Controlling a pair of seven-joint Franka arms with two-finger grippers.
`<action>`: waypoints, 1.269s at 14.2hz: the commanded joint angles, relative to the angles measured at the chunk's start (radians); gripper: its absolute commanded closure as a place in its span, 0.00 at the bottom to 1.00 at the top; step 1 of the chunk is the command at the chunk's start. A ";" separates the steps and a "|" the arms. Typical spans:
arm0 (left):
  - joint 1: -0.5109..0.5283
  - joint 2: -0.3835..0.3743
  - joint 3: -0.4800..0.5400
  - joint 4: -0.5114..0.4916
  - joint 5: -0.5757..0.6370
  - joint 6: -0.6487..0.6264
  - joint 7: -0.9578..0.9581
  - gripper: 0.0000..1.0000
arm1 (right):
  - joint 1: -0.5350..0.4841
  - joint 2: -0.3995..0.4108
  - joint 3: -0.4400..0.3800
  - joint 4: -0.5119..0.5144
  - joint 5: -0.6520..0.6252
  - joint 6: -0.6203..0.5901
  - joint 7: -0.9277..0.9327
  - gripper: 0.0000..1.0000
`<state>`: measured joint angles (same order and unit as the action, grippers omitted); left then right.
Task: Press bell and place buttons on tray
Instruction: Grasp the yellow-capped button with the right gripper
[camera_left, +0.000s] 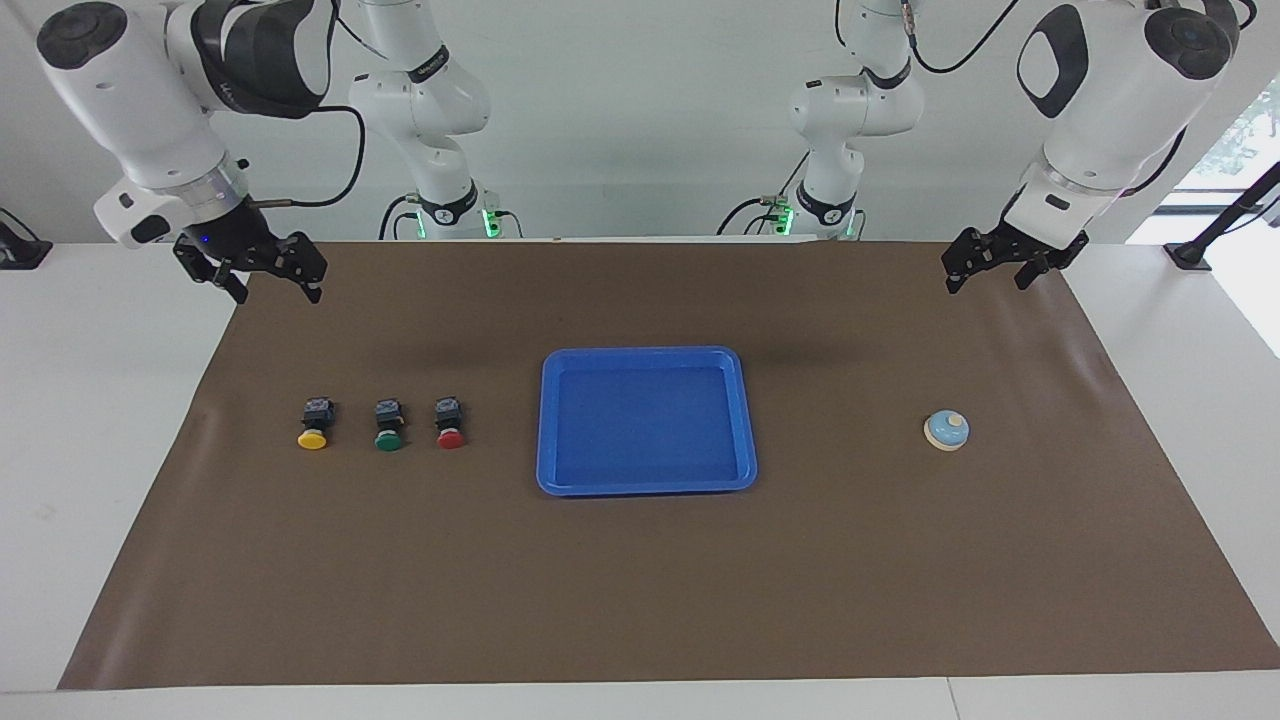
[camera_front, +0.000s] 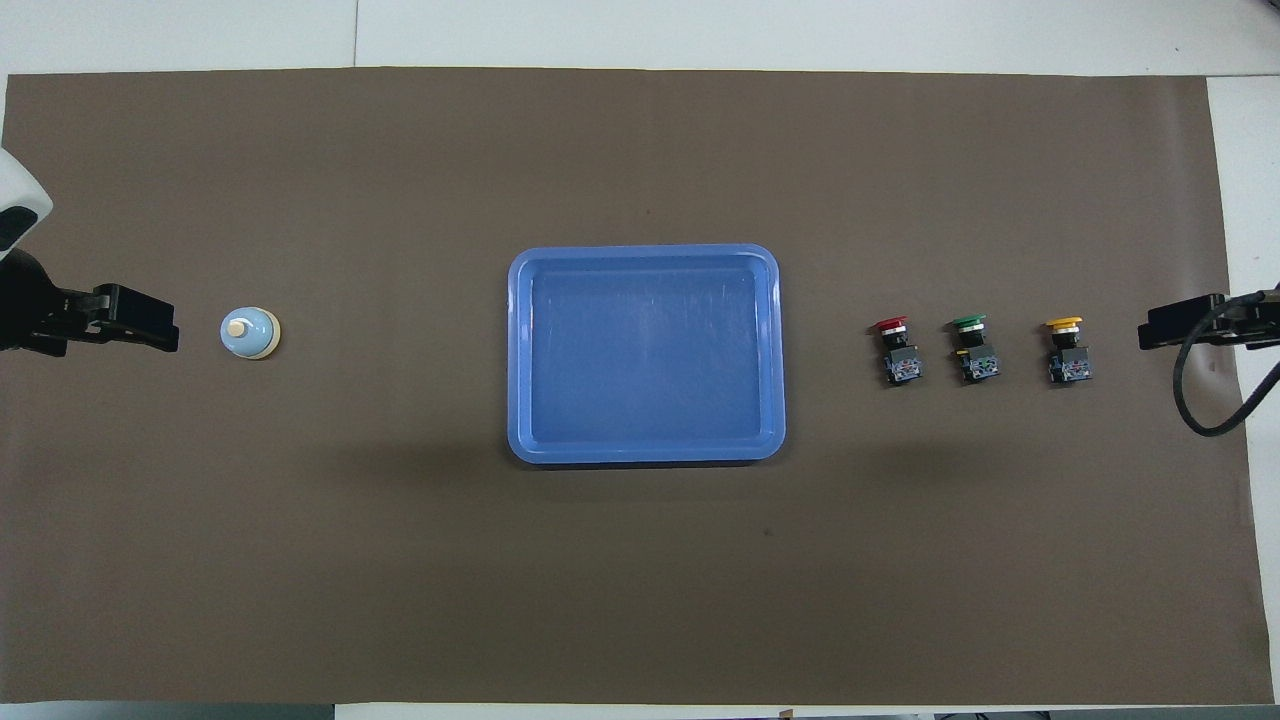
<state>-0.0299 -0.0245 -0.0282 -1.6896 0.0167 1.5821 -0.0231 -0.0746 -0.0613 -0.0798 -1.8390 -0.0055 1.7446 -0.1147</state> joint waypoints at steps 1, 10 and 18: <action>0.010 -0.003 -0.006 0.002 -0.004 -0.008 -0.001 0.00 | -0.063 0.053 0.008 -0.065 0.009 0.100 -0.068 0.00; 0.010 -0.003 -0.006 0.004 -0.004 -0.008 -0.001 0.00 | -0.116 0.150 0.008 -0.268 0.007 0.440 -0.152 0.00; 0.010 -0.003 -0.006 0.004 -0.004 -0.008 -0.001 0.00 | -0.102 0.213 0.009 -0.293 0.007 0.509 -0.193 0.00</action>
<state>-0.0299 -0.0245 -0.0282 -1.6896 0.0167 1.5821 -0.0231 -0.1706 0.1248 -0.0728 -2.1218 -0.0054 2.2219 -0.2606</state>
